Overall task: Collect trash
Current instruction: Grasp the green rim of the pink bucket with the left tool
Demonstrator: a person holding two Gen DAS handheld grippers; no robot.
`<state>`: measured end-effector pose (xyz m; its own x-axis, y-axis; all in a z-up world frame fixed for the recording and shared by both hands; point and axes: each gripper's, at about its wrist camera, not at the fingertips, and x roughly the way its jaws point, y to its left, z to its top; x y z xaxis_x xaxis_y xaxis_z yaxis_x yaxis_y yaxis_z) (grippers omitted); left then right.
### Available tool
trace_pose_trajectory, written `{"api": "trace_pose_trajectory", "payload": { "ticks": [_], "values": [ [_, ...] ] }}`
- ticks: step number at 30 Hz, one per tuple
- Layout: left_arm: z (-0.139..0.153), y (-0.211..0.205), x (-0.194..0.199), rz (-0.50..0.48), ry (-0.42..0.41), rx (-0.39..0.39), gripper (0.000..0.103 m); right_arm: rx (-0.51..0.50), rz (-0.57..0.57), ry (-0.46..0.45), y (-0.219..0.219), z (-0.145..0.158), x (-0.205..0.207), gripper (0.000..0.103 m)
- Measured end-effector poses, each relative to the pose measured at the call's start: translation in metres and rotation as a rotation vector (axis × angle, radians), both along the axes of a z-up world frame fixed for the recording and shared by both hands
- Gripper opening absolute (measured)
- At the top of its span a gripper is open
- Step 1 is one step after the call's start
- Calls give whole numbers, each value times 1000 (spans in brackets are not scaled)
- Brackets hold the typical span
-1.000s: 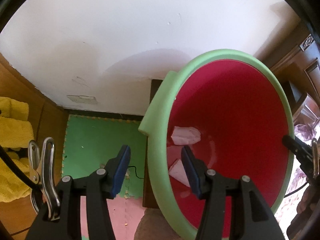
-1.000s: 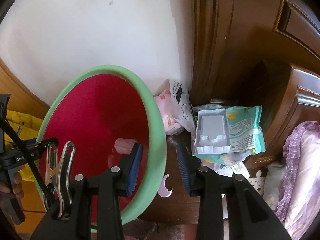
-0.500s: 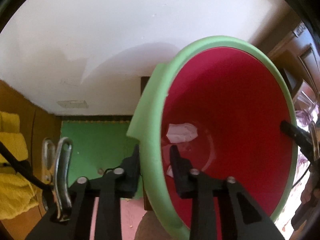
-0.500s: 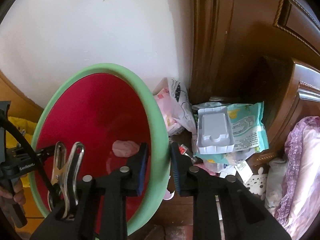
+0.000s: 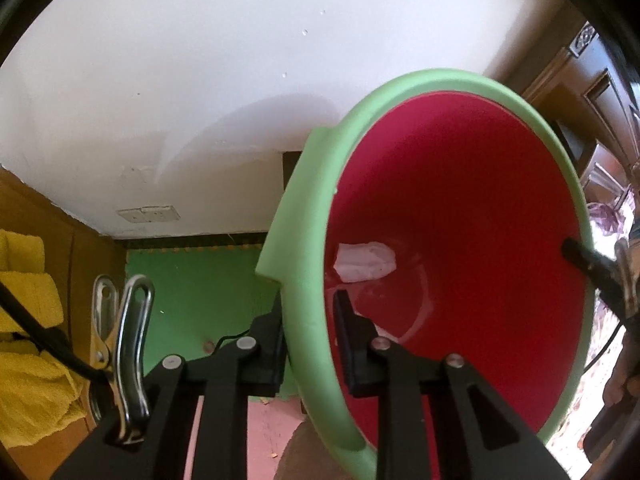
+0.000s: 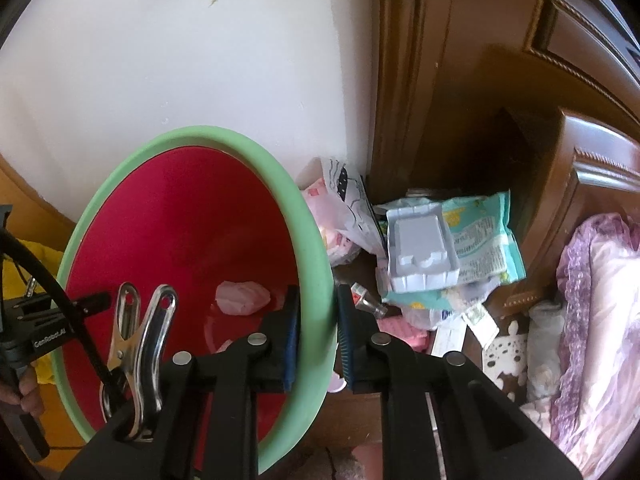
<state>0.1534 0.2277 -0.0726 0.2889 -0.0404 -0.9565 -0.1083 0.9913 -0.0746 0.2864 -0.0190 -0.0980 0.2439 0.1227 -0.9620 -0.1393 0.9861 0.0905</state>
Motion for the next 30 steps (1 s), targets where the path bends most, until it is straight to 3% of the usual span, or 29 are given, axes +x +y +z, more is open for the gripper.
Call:
{"api": "trace_pose_trajectory", "payload": {
  "ticks": [16, 30],
  "values": [
    [34, 16, -78, 105, -60, 1, 22, 55, 55, -34, 2, 23, -58, 18],
    [51, 14, -228, 274, -91, -1, 22, 126, 175, -58, 0, 57, -163, 18]
  ]
}}
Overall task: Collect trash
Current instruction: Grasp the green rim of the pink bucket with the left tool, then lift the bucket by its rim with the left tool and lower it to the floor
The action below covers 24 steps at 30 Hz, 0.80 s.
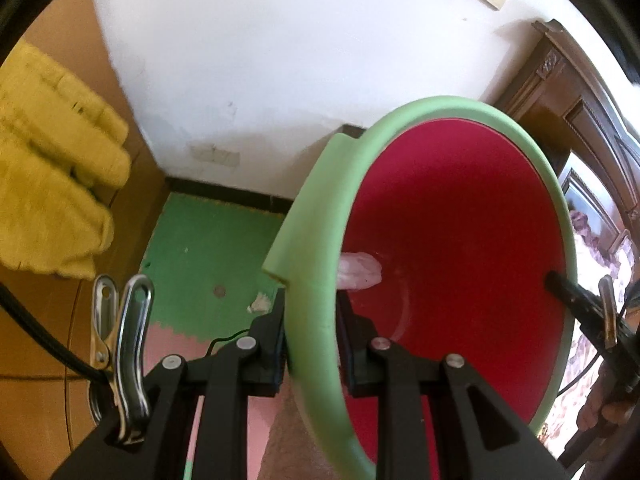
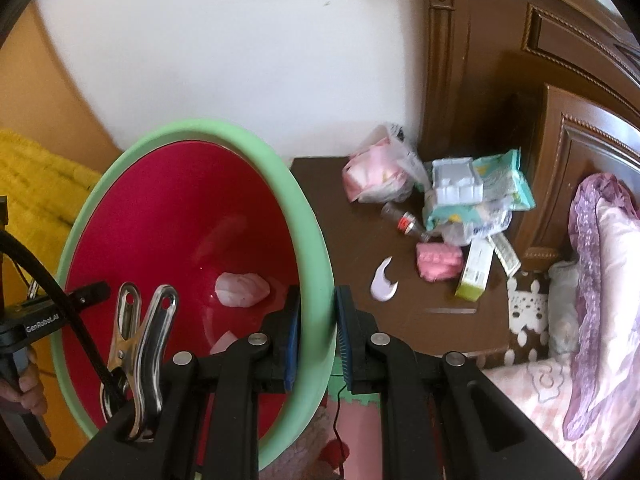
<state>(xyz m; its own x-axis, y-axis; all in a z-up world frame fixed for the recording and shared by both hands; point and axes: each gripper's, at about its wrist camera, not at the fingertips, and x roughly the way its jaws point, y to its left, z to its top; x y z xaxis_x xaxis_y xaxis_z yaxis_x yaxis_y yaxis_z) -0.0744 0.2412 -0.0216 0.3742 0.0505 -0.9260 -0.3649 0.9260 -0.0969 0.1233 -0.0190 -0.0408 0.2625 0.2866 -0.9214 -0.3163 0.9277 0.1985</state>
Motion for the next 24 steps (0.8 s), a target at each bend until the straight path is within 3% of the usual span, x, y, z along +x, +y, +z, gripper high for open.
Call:
{"api": "trace_pose_trajectory", "payload": {
  "ticks": [7, 15, 21, 24],
  "values": [
    [-18, 0, -57, 20, 38, -31, 22, 2, 29, 41, -3, -1, -57, 18],
    [-60, -3, -100, -57, 86, -54, 22, -42, -13, 108, -8, -28, -110, 18],
    [-118, -3, -121, -126, 104, -66, 22, -76, -74, 160, -15, -66, -153, 18],
    [-157, -3, -125, -141, 127, -84, 22, -89, -95, 194, -21, -100, -175, 18]
  ]
}}
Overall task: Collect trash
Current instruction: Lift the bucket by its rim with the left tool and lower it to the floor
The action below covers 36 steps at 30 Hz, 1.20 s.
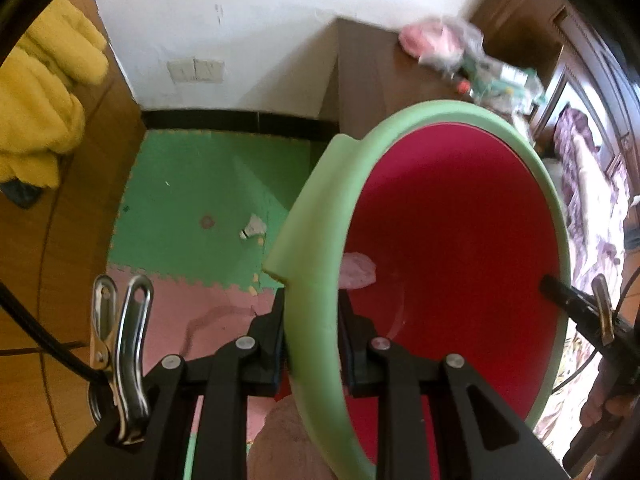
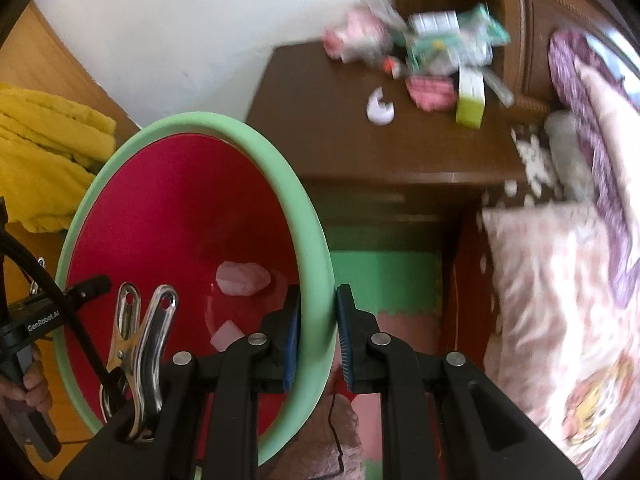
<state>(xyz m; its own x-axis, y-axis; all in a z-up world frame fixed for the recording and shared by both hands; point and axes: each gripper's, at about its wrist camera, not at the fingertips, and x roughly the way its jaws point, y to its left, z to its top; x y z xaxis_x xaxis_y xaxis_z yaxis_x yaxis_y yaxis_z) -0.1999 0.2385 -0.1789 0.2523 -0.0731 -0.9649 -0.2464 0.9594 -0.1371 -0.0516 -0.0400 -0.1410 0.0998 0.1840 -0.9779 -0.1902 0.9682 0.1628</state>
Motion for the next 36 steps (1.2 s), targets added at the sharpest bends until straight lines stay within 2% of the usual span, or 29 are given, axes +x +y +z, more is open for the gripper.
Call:
{"api": "trace_pose_trajectory", "payload": {
  "ticks": [5, 15, 23, 30, 31, 34, 36],
  "values": [
    [-79, -2, 0, -7, 19, -24, 22, -21, -32, 42, -9, -60, -21, 18],
    [-232, -29, 9, -19, 32, -61, 22, -53, -101, 79, -47, -205, -49, 18],
    [-327, -48, 45, -7, -16, -36, 22, -70, -125, 54, -70, -310, -38, 18],
    [-391, -65, 76, -48, -7, -11, 23, -85, -140, 18, -82, -371, -28, 18],
    [-393, -67, 76, -42, -32, 25, 24, -99, -134, 4, -82, -376, -26, 18],
    [-392, -69, 85, -57, -92, 37, 25, -96, -122, 0, -84, -391, -20, 17],
    [-393, -66, 92, -56, -90, 46, 25, -98, -107, 4, -82, -398, -20, 18]
  ]
}}
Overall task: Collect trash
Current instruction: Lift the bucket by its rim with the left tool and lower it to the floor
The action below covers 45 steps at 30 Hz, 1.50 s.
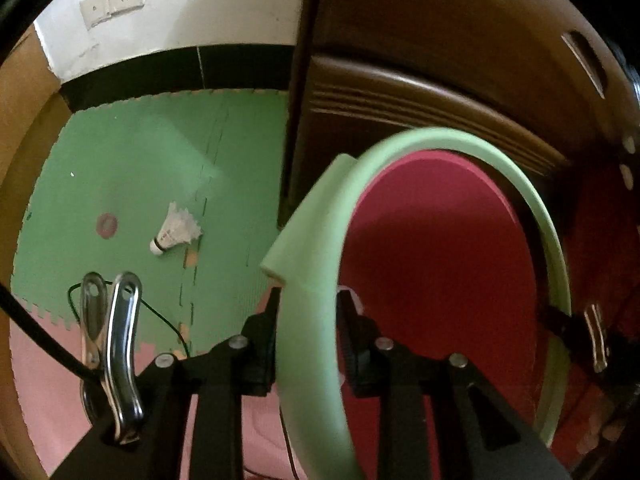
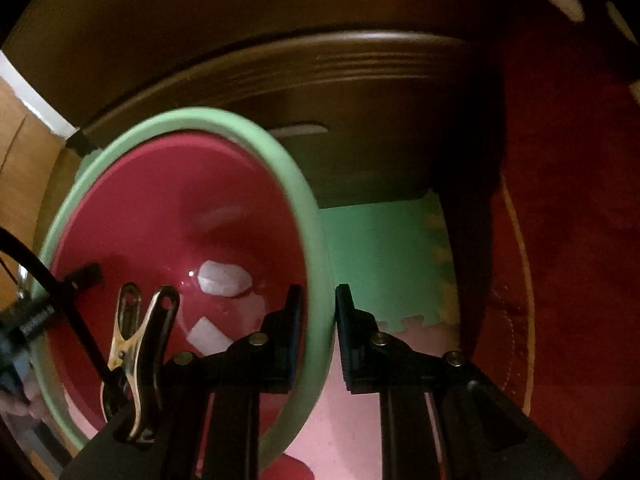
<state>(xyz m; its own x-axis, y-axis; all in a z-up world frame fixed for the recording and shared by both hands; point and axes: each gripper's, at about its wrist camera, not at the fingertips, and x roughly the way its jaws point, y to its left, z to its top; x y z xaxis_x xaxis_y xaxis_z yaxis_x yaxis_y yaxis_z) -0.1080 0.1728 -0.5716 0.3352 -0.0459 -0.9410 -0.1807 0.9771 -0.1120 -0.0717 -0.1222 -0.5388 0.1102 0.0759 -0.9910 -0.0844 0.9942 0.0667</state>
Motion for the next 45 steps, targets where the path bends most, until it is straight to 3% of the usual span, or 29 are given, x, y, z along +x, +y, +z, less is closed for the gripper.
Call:
{"api": "trace_pose_trajectory", "payload": {
  "ticks": [5, 8, 11, 16, 31, 40, 45],
  "values": [
    [-10, 13, 1, -6, 58, 29, 25, 41, 13, 14, 9, -5, -1, 18],
    [-16, 26, -3, 26, 126, 7, 25, 54, 20, 37, 18, -11, -5, 18],
    [-10, 34, -6, 53, 142, 4, 28, 72, 17, 52, 24, -12, -5, 19],
    [9, 40, -6, 51, 145, 28, 38, 84, 47, 6, 38, 15, 0, 39],
    [114, 71, -26, 100, 132, 83, 39, 56, 83, -6, 77, 103, 5, 43],
    [185, 110, -55, 232, 150, 87, 39, 72, 120, 37, 111, 160, -2, 43],
    [203, 144, -67, 293, 141, 114, 39, 119, 172, 57, 146, 178, -9, 43]
  ]
}}
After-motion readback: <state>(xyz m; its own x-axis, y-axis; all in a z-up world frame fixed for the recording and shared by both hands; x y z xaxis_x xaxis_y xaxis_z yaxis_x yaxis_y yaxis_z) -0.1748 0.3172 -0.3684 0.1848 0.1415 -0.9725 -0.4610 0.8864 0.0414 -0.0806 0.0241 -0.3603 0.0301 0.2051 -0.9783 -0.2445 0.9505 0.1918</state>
